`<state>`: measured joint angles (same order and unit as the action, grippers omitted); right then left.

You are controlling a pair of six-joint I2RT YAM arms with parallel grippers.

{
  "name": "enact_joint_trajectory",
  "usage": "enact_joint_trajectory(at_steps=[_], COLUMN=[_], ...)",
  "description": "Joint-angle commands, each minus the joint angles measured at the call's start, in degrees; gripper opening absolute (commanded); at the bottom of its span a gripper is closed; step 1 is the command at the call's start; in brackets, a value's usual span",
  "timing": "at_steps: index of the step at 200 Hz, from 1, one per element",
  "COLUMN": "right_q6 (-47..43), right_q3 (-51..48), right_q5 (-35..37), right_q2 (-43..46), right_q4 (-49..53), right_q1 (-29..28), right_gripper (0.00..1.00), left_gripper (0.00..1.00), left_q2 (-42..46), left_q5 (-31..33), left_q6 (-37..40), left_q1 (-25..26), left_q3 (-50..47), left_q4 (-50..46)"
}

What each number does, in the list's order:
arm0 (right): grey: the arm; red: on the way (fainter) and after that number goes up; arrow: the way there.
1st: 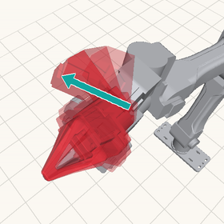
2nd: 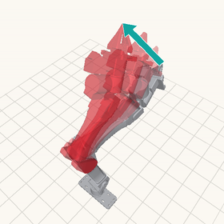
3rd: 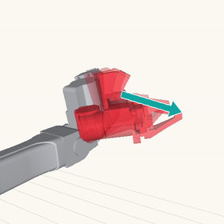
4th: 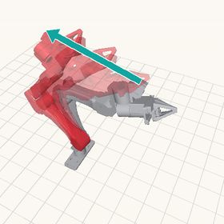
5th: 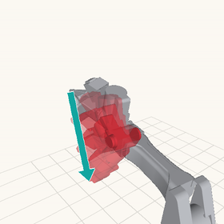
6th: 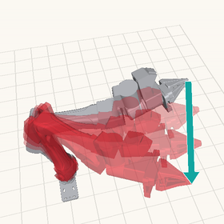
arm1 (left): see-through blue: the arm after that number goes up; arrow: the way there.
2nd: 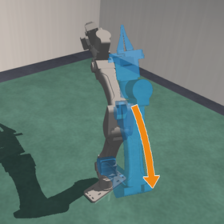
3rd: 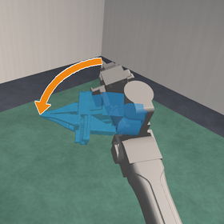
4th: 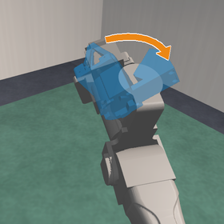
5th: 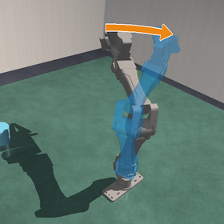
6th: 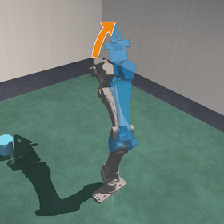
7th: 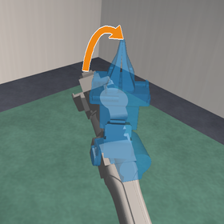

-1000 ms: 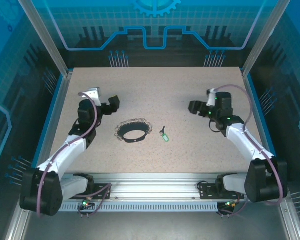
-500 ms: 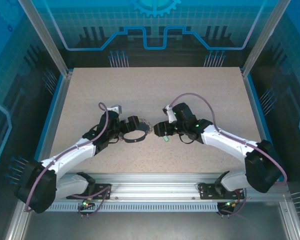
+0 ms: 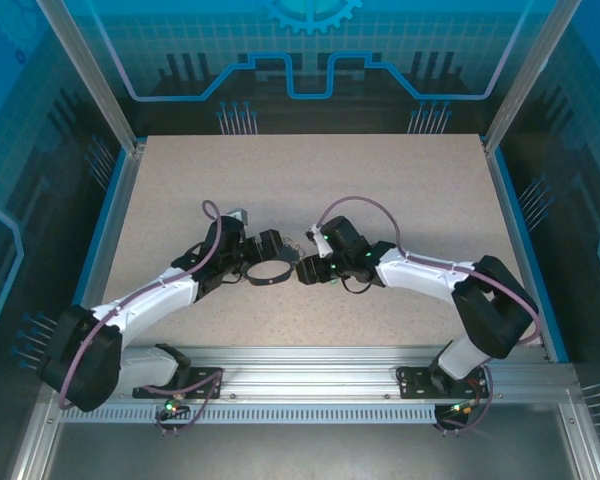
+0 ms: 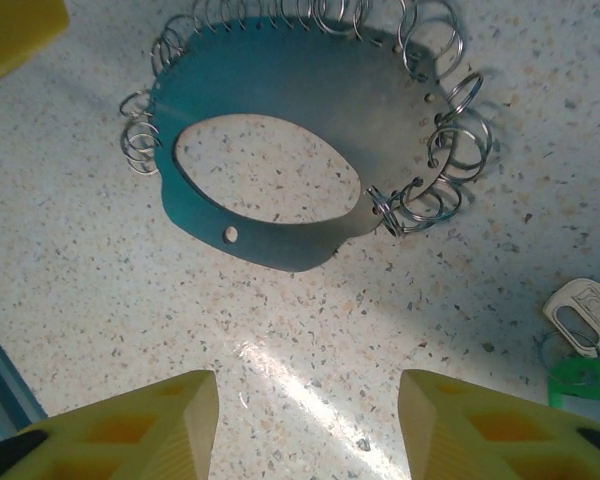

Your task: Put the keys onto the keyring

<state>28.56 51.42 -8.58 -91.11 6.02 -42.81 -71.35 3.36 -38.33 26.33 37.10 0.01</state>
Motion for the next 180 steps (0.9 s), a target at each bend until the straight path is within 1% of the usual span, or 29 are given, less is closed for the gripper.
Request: enact_joint_trajectory(at_steps=[1,45,113,180], right_q6=[0.8,1.9,2.7,1.5], right_q3=[2.5,3.8,6.1,11.1], right_q5=[-2.6,-4.5,-4.0,-5.4], right_q2=[-3.1,-9.0,-15.7,-19.0], right_q4=[-2.5,-5.3,-7.0,-5.5], right_q1=[-0.1,0.2,2.1,3.6], right_gripper=[0.48,0.46,0.44,0.42], left_gripper=[0.99,0.99,0.99,0.99], left_q2=[-0.5,0.1,-0.4,-1.8], left_q5=[-1.1,-0.5,-1.2,-2.3], left_q6=[-1.1,-0.9,-0.4,-0.6], left_q1=[0.3,0.3,0.4,0.4], left_q3=[2.2,1.9,2.9,3.2], left_q4=[-0.7,-0.7,-0.2,0.7])
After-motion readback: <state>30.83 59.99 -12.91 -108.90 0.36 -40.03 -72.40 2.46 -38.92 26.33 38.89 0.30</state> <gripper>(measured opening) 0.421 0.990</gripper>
